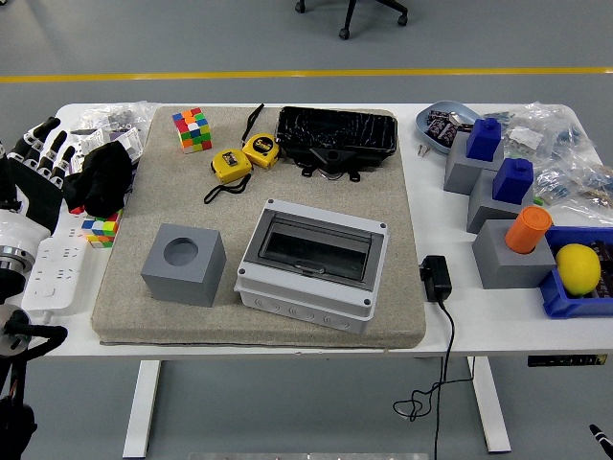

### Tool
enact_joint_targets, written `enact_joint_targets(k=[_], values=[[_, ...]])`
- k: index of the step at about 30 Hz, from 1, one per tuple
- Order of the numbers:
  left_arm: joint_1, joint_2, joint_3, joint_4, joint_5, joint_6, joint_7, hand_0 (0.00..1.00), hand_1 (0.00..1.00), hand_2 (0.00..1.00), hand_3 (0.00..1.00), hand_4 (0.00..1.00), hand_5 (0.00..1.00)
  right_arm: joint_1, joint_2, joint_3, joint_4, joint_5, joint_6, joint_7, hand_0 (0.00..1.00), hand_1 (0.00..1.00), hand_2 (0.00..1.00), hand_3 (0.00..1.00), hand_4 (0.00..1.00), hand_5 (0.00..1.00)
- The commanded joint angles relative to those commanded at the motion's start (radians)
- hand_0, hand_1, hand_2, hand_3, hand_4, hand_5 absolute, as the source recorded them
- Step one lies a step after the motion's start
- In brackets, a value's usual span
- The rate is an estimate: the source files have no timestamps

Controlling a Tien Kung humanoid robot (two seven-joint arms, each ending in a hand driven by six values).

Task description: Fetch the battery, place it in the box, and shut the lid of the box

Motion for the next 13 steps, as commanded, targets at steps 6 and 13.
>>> enact_joint_targets(k=[6,13], values=[[-0.001,-0.002,-0.001,0.0,-0.001,0.0,-0.001,0.998,0.998,0.998,0.998,0.998,0.998,0.001,0.0,0.004,0.0,-0.003,0.0,-0.001,0.998,0.944,0.886,0.851,0.998,0.998],[-0.002,-0.001,0.005,-0.001,-0.039,0.035,-0.035,0.998,0.998,0.933,0.998,0.998,0.998,0.002,0.002,-0.012,0.0,0.01,0.006,-0.004,0.998,0.934,0.883,0.851,0.998,0.998]])
